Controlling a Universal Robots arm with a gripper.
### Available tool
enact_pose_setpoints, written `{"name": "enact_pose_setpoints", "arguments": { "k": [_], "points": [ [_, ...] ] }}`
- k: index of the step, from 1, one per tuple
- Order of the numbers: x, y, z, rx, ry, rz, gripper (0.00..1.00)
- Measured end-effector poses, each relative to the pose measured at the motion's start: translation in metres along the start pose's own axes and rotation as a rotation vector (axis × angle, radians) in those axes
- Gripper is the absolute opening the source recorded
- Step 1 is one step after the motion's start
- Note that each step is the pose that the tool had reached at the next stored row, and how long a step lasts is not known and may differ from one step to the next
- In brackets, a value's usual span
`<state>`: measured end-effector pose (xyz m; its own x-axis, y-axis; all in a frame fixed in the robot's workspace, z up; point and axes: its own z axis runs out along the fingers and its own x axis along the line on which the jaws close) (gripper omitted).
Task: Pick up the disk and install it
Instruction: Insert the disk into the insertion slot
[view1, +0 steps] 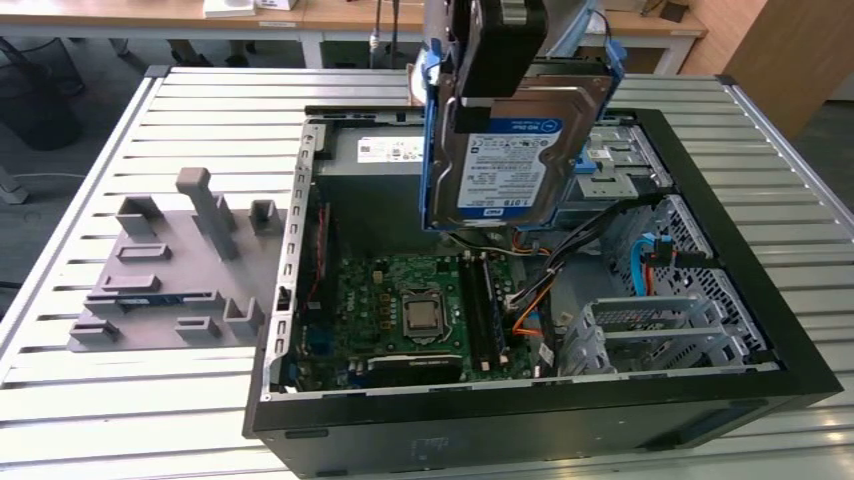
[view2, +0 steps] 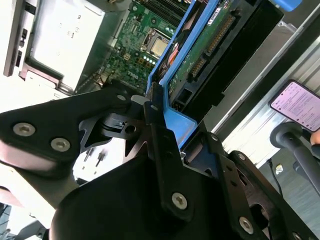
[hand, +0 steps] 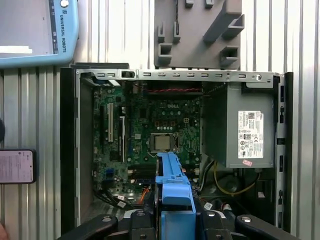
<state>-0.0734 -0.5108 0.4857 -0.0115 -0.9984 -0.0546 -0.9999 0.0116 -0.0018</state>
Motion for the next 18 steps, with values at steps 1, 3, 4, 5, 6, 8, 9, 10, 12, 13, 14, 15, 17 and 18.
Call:
{"name": "enact_pose_setpoints", "arguments": {
  "k": [1, 3, 4, 5, 6, 8, 9, 10, 12, 13, 14, 15, 17, 18],
  "points": [
    [0.0026, -0.0001, 0.0001, 0.0, -0.0001, 0.0, 0.36],
    [0.0074, -0.0008, 0.0002, 0.0, 0.0, 0.0, 0.36],
    [0.0097, -0.0015, 0.0002, 0.0, 0.0, 0.0, 0.36],
    [0.0117, -0.0025, 0.0002, 0.0, 0.0001, 0.0, 0.36],
    [0.0135, -0.0039, 0.0003, 0.0, -0.0001, 0.0, 0.36],
    [0.0167, -0.0084, 0.0006, 0.0, 0.0, 0.0, 0.36],
    [0.0181, -0.011, 0.0009, 0.0, -0.0001, 0.0, 0.36],
    [0.0195, -0.0135, 0.0011, 0.0, 0.0, 0.0, 0.36],
    [0.0222, -0.0165, 0.0017, 0.0, 0.0, 0.0, 0.36],
    [0.0239, -0.017, 0.0021, 0.0, 0.0, 0.0, 0.36],
    [0.026, -0.0173, 0.0025, 0.0, -0.0001, 0.0, 0.36],
    [0.0284, -0.0175, 0.003, 0.0001, -0.0001, 0.0, 0.36],
    [0.0341, -0.018, 0.0039, 0.0, 0.0, 0.0, 0.36],
    [0.0368, -0.0183, 0.0042, 0.0, 0.0001, 0.0, 0.36]
  ]
}}
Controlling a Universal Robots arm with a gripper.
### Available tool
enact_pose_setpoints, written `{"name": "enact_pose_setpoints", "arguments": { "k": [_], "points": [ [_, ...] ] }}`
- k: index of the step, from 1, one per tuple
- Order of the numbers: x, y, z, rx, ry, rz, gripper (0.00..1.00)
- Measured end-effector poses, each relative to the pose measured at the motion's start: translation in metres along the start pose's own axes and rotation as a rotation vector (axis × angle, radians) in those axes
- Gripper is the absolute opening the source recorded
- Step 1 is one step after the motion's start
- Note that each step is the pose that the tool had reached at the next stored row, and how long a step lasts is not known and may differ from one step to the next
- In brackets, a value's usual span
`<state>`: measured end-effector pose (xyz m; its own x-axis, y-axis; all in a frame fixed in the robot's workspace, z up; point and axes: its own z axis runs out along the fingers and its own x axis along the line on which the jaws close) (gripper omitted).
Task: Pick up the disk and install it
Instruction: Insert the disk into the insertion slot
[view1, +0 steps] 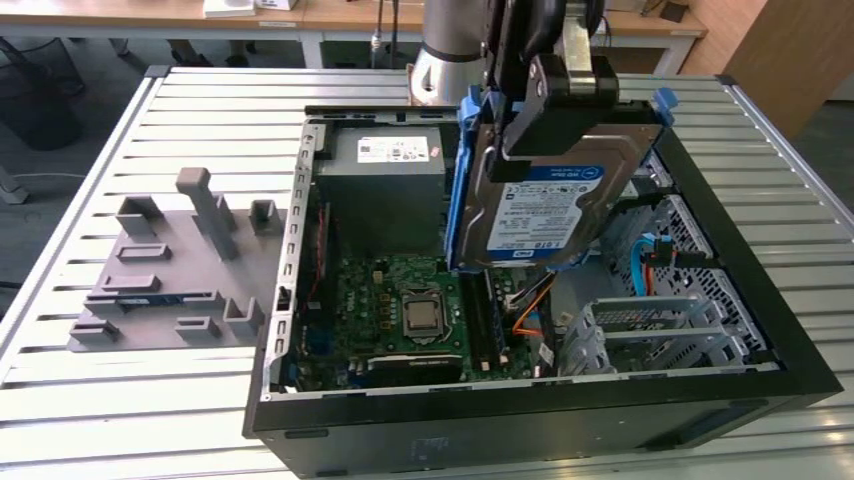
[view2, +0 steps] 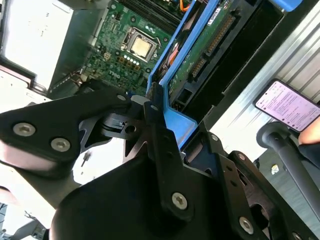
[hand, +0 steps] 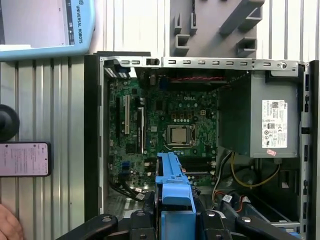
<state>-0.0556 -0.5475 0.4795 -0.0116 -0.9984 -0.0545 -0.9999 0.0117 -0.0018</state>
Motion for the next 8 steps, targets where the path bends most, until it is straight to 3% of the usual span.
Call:
{"name": "enact_pose_setpoints", "arguments": {
  "k": [4, 8],
  "points": [
    [0.0076, -0.0014, 0.0015, 0.0001, 0.0, 0.0, 0.36],
    [0.0104, -0.0067, 0.0031, 0.0001, 0.0031, 0.0, 0.36]
  ]
}}
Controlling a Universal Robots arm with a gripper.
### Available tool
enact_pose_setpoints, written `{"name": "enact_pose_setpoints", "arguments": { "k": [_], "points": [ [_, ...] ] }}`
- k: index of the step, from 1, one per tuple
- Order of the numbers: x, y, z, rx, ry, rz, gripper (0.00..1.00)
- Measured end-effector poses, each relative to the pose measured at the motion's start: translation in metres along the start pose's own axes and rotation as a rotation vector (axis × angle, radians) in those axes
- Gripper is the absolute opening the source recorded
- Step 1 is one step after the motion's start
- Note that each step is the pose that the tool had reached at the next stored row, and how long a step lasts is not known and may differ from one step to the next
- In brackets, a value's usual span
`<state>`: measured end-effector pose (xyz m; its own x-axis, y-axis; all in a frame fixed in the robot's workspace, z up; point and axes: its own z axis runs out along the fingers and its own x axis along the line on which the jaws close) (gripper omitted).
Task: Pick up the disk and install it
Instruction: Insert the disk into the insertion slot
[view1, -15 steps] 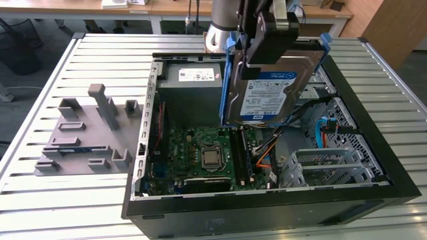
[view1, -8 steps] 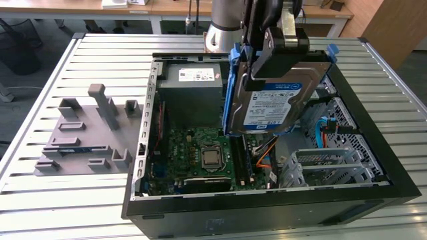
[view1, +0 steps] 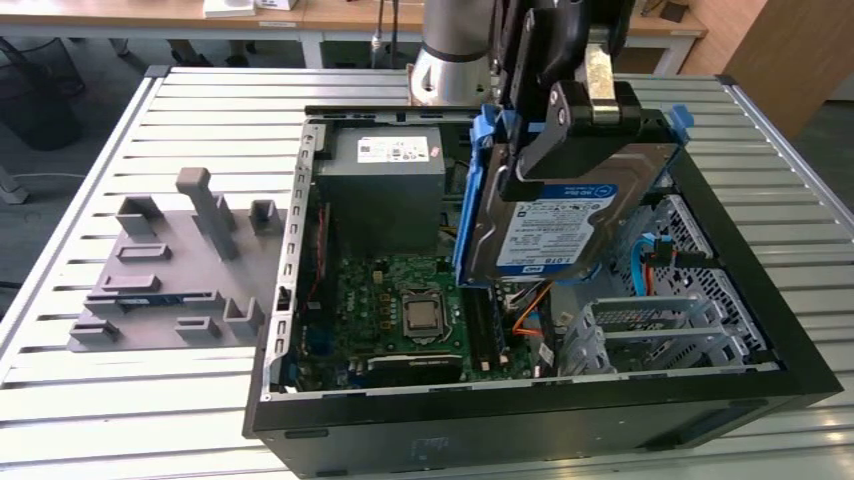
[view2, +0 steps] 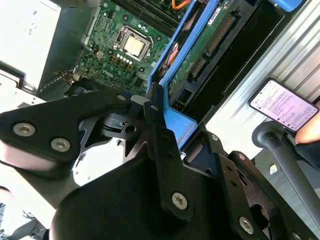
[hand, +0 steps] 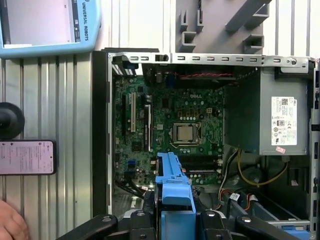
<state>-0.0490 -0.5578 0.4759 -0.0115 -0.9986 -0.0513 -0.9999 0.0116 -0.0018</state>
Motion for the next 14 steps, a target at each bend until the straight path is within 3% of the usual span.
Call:
{"name": "enact_pose_setpoints", "arguments": {
  "k": [3, 8, 14],
  "points": [
    [0.0007, -0.0074, 0.0014, 0.0001, 0.0039, 0.0, 0.36],
    [0.0018, -0.0136, 0.0038, 0.0004, 0.0199, 0.0, 0.36],
    [0.006, -0.0204, 0.0091, 0.0007, 0.0206, 0.0, 0.36]
  ]
}}
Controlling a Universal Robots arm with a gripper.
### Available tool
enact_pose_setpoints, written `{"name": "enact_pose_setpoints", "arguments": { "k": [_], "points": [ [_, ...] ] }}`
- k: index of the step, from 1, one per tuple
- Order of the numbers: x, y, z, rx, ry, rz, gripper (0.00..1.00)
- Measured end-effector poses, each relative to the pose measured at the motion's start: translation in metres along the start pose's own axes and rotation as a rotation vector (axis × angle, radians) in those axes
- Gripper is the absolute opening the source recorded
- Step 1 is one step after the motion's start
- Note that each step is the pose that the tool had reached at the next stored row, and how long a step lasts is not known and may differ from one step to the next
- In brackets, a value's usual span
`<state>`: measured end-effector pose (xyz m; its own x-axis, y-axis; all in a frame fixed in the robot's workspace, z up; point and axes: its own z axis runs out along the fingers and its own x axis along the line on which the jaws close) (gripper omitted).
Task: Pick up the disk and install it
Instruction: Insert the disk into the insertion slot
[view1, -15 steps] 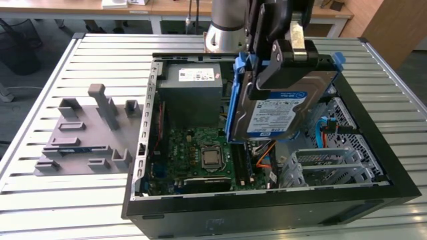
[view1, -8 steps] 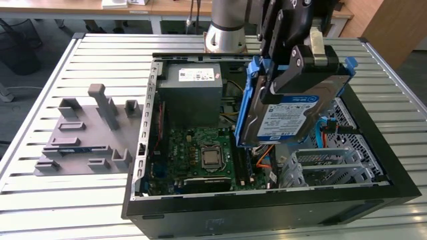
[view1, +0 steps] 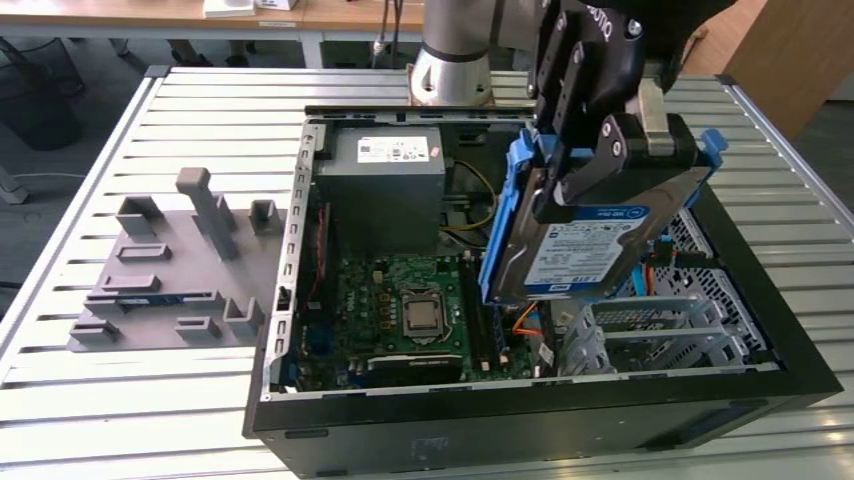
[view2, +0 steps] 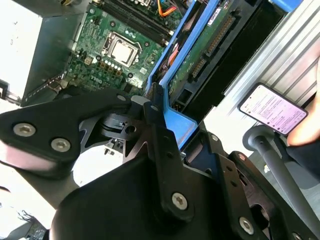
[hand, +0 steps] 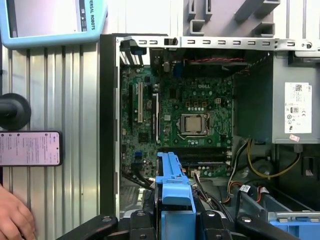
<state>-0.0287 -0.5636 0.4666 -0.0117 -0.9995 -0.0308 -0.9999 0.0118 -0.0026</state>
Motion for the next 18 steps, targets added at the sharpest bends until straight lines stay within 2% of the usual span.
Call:
{"name": "enact_pose_setpoints", "arguments": {
  "k": [4, 12, 15, 18],
  "points": [
    [0.0005, -0.0107, 0.0024, 0.0, -0.0001, 0.0, 0.36],
    [0.0005, -0.0374, 0.0058, 0.0, 0.0, 0.0, 0.36],
    [0.0005, -0.0413, 0.0063, 0.0, 0.0, 0.0, 0.36],
    [0.0014, -0.0421, 0.0068, 0.0, -0.0002, 0.0, 0.36]
  ]
}}
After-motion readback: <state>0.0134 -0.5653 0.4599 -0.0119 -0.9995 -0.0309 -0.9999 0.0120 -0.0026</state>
